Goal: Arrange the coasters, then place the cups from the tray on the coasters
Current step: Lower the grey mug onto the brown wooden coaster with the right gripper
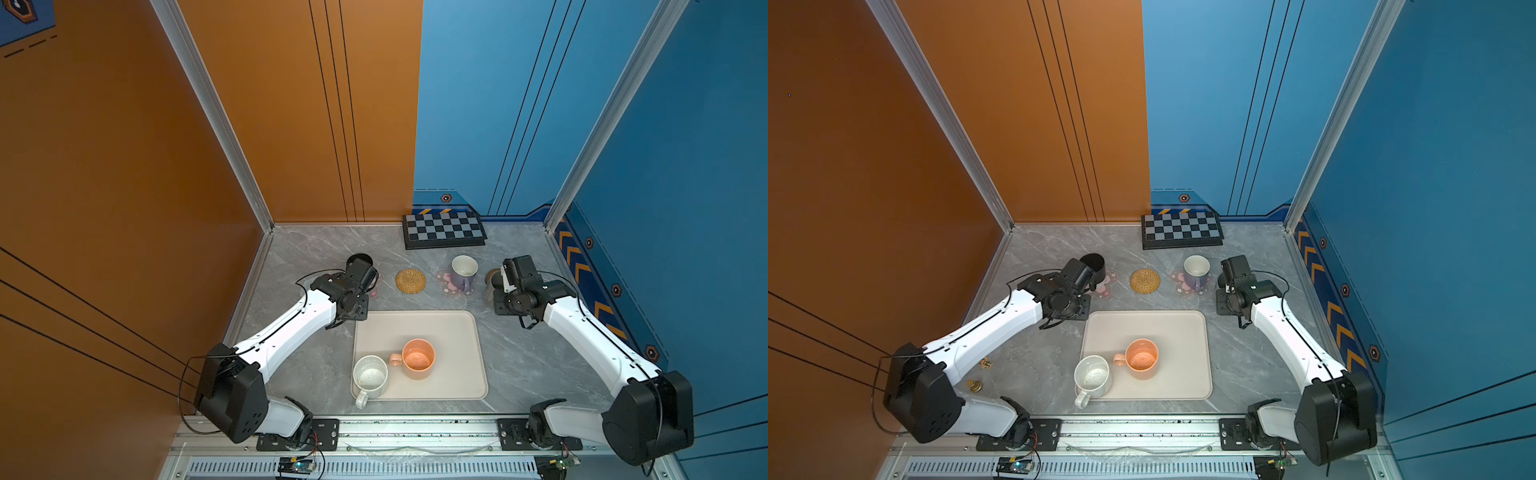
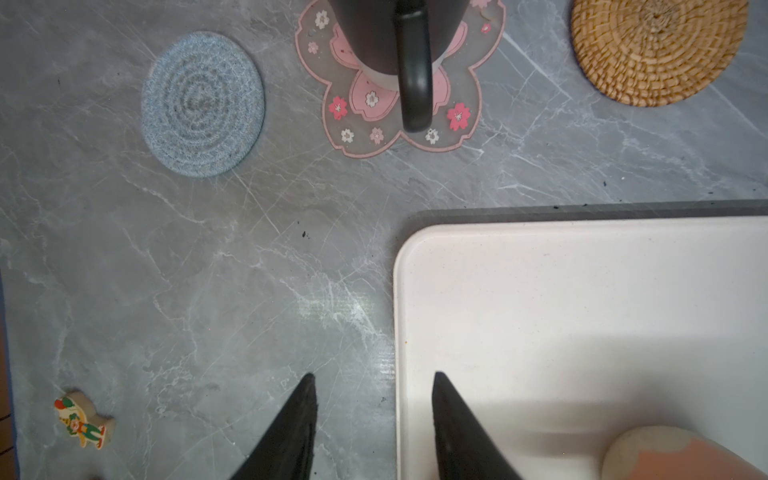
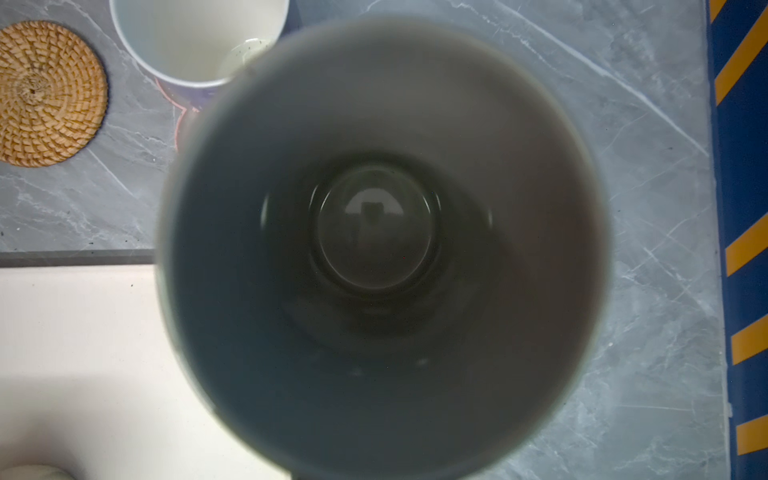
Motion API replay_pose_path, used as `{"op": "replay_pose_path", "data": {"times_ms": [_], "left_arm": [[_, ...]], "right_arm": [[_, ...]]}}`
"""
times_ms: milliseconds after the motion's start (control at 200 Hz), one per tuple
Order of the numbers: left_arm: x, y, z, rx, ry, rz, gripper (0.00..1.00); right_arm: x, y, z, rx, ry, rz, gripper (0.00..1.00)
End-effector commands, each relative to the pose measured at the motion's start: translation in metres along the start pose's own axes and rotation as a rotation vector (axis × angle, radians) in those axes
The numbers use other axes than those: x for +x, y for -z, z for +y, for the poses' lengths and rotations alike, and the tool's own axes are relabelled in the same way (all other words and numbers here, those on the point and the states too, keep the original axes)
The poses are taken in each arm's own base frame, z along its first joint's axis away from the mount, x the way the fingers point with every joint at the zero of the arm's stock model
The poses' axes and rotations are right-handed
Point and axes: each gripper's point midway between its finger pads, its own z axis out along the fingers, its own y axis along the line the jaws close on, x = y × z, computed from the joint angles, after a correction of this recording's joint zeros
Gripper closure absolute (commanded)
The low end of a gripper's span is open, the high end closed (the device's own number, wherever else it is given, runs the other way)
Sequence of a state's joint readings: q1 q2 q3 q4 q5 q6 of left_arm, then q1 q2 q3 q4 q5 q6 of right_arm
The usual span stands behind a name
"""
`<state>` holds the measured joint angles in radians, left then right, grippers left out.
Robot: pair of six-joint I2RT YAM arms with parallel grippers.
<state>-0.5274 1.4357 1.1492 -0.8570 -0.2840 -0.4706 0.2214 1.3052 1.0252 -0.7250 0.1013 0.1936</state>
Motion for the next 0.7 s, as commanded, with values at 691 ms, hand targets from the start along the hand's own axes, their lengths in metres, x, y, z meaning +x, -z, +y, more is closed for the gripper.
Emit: {"op": "replay_pose_path", "data": {"times_ms": [691], "left_arm": [[-0.054, 0.005, -0.007, 0.080, 0.035, -0.022, 0.53]], "right_arm": [[-0.087, -0.024, -0.048, 0.061, 0.034, -0.131, 1.00]]}}
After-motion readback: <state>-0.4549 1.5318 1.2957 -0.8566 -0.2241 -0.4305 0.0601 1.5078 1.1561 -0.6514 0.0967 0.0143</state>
